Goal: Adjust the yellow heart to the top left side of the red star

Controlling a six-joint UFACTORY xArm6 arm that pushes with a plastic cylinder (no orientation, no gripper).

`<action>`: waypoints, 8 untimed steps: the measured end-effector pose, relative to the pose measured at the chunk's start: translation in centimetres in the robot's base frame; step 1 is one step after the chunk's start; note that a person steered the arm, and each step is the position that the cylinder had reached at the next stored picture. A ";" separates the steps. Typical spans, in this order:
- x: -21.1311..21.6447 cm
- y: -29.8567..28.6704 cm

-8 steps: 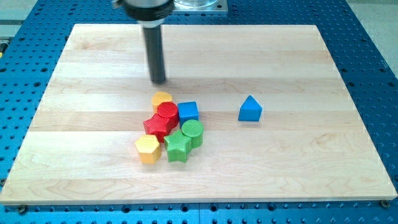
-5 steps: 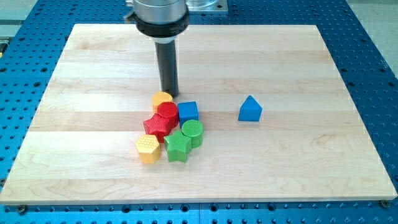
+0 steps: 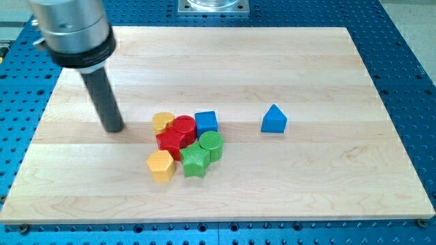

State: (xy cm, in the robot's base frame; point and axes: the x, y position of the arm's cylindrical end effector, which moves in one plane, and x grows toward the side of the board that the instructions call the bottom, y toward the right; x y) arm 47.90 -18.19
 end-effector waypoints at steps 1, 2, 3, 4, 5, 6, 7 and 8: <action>3.5 2.6; 4.9 6.5; 3.6 10.2; 2.6 11.2; -0.4 7.8; -3.3 8.3; -10.3 13.2; -11.3 7.6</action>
State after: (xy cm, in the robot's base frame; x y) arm 36.56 -10.61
